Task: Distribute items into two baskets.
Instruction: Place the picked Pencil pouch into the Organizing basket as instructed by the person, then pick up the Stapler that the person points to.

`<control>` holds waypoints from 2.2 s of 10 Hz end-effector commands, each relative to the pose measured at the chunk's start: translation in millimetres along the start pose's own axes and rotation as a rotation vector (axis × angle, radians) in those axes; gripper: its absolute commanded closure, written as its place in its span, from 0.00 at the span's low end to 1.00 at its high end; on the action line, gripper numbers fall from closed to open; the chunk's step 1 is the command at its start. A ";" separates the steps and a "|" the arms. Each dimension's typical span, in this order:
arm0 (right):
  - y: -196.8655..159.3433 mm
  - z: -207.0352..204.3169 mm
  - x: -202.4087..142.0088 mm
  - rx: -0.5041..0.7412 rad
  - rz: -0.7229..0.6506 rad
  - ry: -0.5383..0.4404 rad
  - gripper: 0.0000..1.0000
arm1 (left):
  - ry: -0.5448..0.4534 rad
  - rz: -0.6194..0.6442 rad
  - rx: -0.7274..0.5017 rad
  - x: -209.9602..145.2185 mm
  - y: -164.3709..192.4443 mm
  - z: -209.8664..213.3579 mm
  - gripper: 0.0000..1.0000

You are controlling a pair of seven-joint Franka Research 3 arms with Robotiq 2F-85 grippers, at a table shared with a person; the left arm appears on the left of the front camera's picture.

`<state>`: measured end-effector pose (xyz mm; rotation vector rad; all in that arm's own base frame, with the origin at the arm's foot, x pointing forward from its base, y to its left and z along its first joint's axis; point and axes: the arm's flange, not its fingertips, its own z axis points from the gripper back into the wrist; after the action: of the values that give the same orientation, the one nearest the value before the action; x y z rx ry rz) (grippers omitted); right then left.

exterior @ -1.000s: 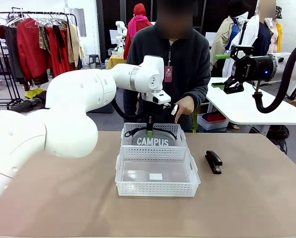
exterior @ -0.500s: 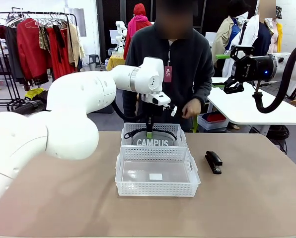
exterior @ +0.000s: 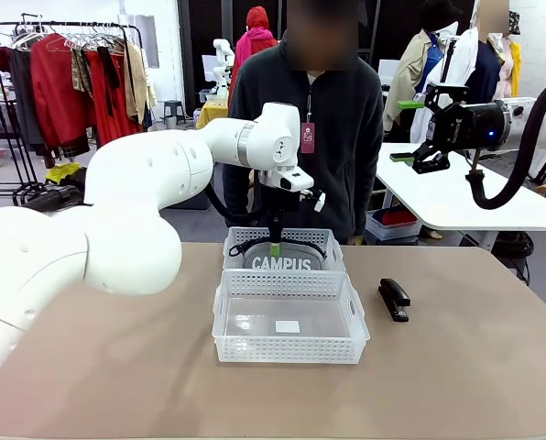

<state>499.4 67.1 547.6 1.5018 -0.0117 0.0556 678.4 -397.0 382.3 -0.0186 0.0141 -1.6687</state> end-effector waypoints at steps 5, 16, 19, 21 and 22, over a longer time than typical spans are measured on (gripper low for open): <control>1.7 0.1 -0.1 -0.004 0.001 0.002 0.00 | -0.017 0.045 -0.026 0.1 16.0 19.3 0.00; 1.7 0.1 -0.1 -0.004 0.001 0.002 0.00 | 0.000 0.036 0.000 -6.5 1.4 10.4 0.00; 1.7 0.1 -0.1 -0.004 0.001 0.002 0.00 | 0.076 0.085 -0.108 -19.9 -24.3 29.7 0.00; 1.7 0.1 -0.1 -0.004 0.001 0.002 0.00 | 0.101 0.079 -0.167 -32.5 -42.9 45.3 0.00; 1.7 0.1 -0.1 -0.004 0.001 0.002 0.00 | 0.114 0.103 -0.195 -34.8 -55.8 52.9 0.00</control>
<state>499.5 67.1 547.5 1.5018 -0.0116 0.0554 648.5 -369.4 433.5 -0.0530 0.2305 -1.5761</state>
